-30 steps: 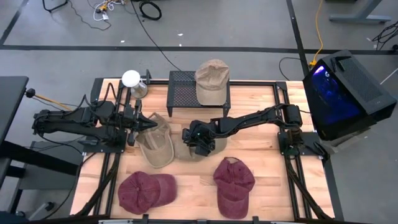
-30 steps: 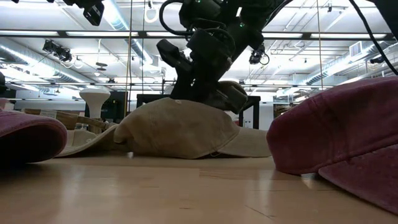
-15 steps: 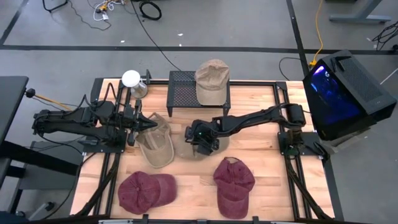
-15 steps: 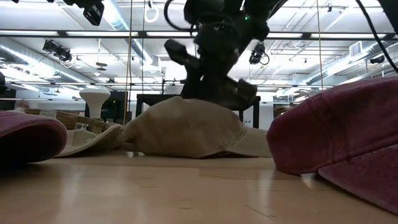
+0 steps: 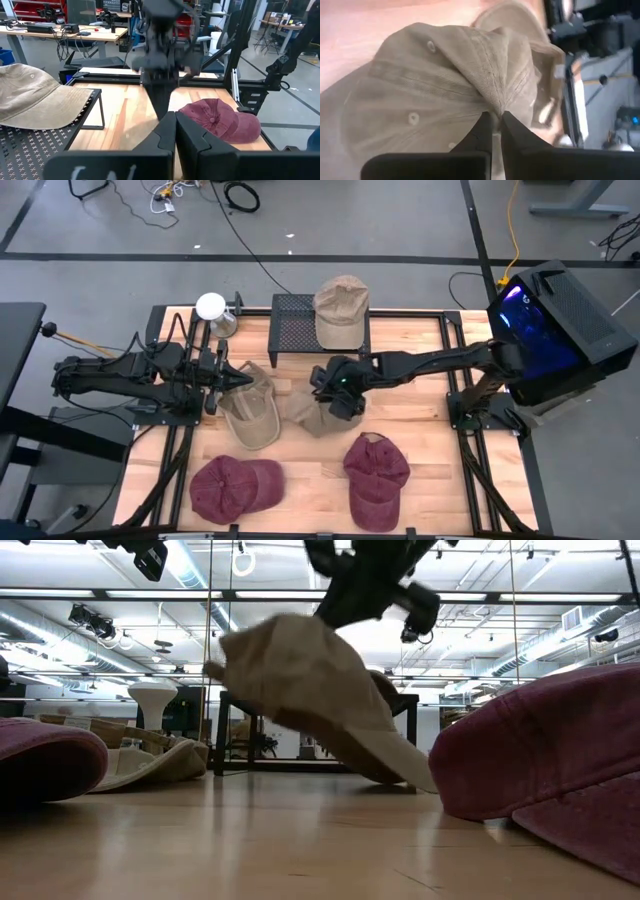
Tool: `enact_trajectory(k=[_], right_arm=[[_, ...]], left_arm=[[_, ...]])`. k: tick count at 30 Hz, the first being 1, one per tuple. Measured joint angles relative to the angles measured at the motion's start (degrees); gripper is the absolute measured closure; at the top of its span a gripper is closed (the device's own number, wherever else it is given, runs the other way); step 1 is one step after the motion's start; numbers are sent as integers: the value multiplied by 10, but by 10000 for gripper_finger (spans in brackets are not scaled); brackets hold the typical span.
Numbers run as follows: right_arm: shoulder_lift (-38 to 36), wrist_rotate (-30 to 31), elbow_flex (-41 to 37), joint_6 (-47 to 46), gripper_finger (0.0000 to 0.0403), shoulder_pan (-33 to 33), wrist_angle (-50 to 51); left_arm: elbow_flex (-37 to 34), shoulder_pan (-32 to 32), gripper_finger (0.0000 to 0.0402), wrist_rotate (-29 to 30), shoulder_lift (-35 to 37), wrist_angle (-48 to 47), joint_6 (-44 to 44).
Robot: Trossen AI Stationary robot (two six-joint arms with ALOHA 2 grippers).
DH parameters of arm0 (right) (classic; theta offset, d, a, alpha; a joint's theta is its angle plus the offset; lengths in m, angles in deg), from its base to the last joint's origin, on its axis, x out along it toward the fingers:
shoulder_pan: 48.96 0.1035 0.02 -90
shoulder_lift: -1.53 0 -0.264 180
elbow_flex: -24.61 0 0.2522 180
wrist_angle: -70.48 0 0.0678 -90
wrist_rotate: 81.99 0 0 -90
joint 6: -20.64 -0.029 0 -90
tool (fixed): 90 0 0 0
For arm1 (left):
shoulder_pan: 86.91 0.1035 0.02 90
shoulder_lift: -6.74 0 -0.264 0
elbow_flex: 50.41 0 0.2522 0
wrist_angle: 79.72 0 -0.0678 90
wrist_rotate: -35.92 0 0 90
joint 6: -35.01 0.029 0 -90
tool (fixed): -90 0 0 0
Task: Pick & Place hat
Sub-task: Stack the right brown cap on the brown cap on the shelf
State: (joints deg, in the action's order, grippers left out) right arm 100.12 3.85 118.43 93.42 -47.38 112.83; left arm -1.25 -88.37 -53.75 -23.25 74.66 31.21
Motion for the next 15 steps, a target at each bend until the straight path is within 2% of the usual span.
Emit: enact_trajectory(k=[11, 15], right_arm=[[-115, 79, 0, -66, 394, 0, 40], [-132, 102, 31, -103, 394, -3, 81]], left_arm=[[0, 0, 387, 0, 0, 0, 0], [0, 0, 387, 0, 0, 0, 0]])
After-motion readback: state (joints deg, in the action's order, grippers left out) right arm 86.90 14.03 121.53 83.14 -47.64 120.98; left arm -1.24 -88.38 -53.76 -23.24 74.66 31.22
